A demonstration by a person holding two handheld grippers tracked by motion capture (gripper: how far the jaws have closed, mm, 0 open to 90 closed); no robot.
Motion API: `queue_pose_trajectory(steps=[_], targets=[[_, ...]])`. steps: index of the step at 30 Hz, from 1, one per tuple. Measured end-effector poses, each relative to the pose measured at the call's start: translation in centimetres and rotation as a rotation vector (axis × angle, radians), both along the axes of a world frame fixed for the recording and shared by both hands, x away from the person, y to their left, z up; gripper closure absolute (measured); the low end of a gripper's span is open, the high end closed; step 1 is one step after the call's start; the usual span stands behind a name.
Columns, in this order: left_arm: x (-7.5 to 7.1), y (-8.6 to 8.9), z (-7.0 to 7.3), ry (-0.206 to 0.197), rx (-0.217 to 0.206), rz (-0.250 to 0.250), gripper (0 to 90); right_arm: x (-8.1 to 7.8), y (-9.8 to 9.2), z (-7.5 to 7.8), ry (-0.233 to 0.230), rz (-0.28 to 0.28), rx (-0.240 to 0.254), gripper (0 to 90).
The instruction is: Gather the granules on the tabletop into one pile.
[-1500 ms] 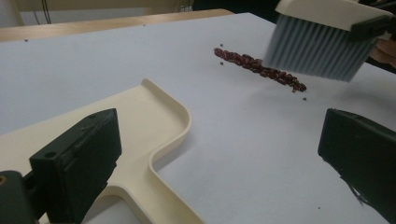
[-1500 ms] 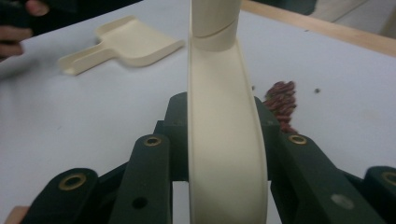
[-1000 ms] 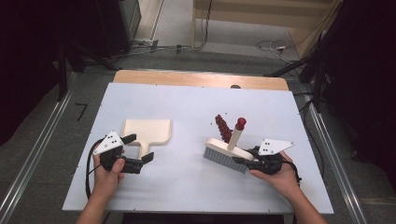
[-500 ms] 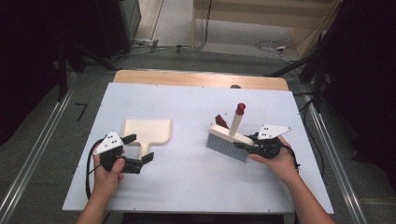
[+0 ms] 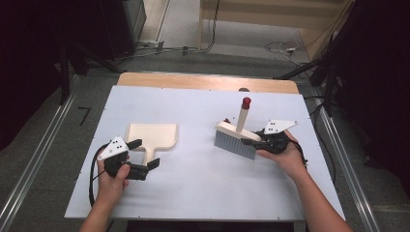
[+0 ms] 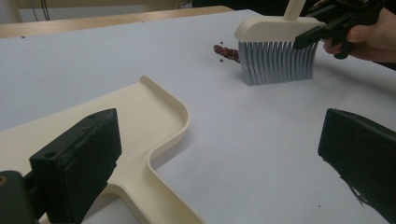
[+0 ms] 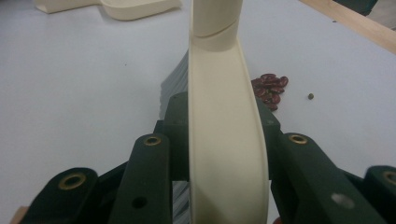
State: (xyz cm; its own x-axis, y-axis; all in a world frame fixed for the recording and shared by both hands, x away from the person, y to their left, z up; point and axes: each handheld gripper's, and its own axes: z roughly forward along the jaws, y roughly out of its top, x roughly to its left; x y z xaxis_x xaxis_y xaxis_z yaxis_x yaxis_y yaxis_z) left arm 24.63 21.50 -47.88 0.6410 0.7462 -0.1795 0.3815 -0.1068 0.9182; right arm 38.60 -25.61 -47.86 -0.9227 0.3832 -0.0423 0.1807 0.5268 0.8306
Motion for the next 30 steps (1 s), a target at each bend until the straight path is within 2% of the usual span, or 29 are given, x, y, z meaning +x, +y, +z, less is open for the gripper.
queue_pose_trajectory(steps=[15,23,30], targets=[[0.0,0.0,0.0,0.002,0.003,0.0,0.0,1.7,0.3,0.2,-0.015,-0.021,-0.004,66.0],[0.0,0.0,-0.1,0.004,0.006,-0.001,0.0,2.3,-0.1,-0.1,-0.012,-0.039,0.02,66.0],[0.1,0.0,-0.1,0.004,0.006,-0.003,0.0,2.9,0.3,0.3,-0.019,-0.033,0.002,65.9]])
